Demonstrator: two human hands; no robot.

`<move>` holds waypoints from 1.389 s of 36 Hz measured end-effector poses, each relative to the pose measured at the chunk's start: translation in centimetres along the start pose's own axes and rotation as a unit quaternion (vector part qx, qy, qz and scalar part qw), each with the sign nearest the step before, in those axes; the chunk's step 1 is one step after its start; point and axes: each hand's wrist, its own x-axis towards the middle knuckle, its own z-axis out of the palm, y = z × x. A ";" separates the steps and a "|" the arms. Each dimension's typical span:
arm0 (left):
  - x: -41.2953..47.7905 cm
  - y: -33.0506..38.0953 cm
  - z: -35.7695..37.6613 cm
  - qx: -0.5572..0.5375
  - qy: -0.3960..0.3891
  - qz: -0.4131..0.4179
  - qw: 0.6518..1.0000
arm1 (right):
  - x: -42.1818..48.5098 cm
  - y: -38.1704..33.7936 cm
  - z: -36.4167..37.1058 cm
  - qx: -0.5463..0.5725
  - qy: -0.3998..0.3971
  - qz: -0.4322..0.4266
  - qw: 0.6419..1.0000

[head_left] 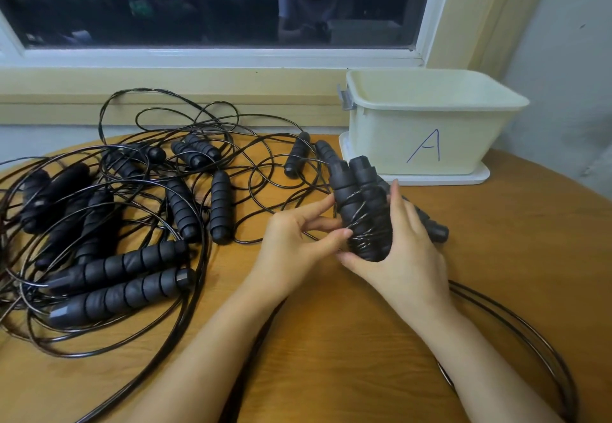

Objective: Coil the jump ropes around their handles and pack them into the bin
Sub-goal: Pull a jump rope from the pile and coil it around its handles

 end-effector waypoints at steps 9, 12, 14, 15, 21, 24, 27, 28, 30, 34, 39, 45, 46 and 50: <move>0.1 -0.5 0.2 0.016 -0.051 0.020 0.998 | 0.1 0.9 0.6 -0.022 0.042 0.015 0.999; 0.1 -0.4 0.0 0.000 -0.048 0.034 0.998 | 0.1 1.1 0.8 0.008 0.075 -0.002 0.997; 0.2 -0.4 -0.2 -0.022 -0.036 0.039 0.998 | 0.2 1.2 0.9 0.048 0.080 -0.008 0.996; 0.3 -0.4 -0.3 -0.034 -0.028 0.039 0.998 | 0.2 1.2 0.9 0.074 0.076 -0.010 0.994; 0.4 -0.2 -0.4 -0.056 0.031 0.062 0.996 | 0.0 0.8 0.5 0.230 0.050 -0.012 0.972; 0.4 -0.1 -0.4 -0.092 0.052 0.070 0.992 | -0.3 0.4 0.3 0.335 0.013 -0.001 0.942; 0.5 -0.3 -0.3 -0.139 0.064 0.054 0.987 | -0.5 0.2 0.5 0.394 -0.003 -0.009 0.919; 0.6 -0.5 -0.3 -0.145 0.066 0.047 0.986 | -0.5 0.1 0.5 0.405 -0.007 -0.011 0.914; 0.7 -0.7 -0.3 -0.148 0.057 0.033 0.987 | -0.5 0.1 0.5 0.416 -0.018 -0.011 0.909; 0.6 -0.6 -0.3 -0.149 0.002 -0.002 0.989 | -0.4 0.3 0.3 0.422 -0.047 -0.018 0.905; 0.4 -0.4 -0.2 -0.158 -0.025 -0.019 0.987 | -0.4 0.6 0.6 0.405 -0.057 -0.035 0.912; 0.4 -0.2 -0.2 -0.151 0.013 -0.023 0.988 | -0.1 0.7 0.7 0.350 -0.040 -0.072 0.933; 0.4 -0.1 -0.1 -0.153 0.021 -0.024 0.988 | -0.2 0.7 0.7 0.348 -0.044 -0.073 0.934; 0.3 0.0 0.1 -0.131 0.048 -0.018 0.990 | -0.6 0.5 1.4 0.322 -0.072 -0.061 0.942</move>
